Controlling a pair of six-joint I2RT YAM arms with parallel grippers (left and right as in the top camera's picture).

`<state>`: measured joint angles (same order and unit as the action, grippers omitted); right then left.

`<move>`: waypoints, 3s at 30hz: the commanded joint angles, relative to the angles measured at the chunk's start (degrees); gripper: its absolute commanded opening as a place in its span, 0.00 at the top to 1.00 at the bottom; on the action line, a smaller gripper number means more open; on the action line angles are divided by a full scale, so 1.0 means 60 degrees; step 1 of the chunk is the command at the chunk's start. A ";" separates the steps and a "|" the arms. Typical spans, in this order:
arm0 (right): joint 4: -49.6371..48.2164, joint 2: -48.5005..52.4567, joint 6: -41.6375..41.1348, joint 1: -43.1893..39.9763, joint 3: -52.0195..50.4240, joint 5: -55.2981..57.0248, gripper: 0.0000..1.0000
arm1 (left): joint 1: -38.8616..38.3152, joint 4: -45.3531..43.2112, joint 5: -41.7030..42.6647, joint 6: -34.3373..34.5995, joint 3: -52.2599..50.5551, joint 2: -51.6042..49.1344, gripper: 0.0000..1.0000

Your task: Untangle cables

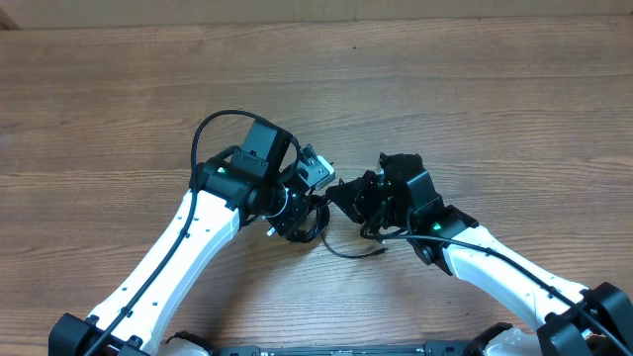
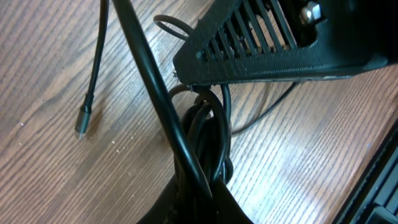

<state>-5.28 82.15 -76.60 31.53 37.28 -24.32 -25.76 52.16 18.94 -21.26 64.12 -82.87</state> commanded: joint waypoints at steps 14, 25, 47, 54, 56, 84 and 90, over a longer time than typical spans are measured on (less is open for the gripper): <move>0.1297 0.0029 0.1188 0.0441 0.0047 -0.0044 0.96 | 0.0040 -0.0849 0.0237 -0.0055 0.0182 0.0204 0.71; 0.1257 0.0029 0.1355 0.0441 0.0047 -0.0127 0.96 | 0.0040 -0.1009 -0.0929 0.1953 0.0178 0.0131 0.94; 0.1257 0.0029 0.1967 0.0441 0.0051 -0.0106 0.96 | 0.0011 -0.1599 -0.2178 0.7624 0.0127 -0.1253 0.77; 0.1242 0.0029 0.1963 0.0412 0.0047 -0.0091 0.96 | 0.0011 -0.2353 -0.2011 0.7606 0.0127 -0.2055 0.96; 0.1180 0.0029 0.1960 0.0412 0.0047 0.0011 0.96 | 0.0011 -0.2408 -0.1654 0.7446 0.0127 -0.2062 0.96; 0.1009 0.0029 0.0976 0.0412 0.0047 0.1322 0.29 | 0.0022 -0.1916 0.1111 0.4320 0.0127 -0.2058 0.96; 0.0980 0.0029 0.0186 0.0415 0.0047 0.2211 0.29 | 0.0022 -0.1905 0.1104 0.4317 0.0127 -0.2058 0.96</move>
<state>1.04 82.15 -72.20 33.85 37.26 -15.73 -25.52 40.69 24.53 5.76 64.14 -94.96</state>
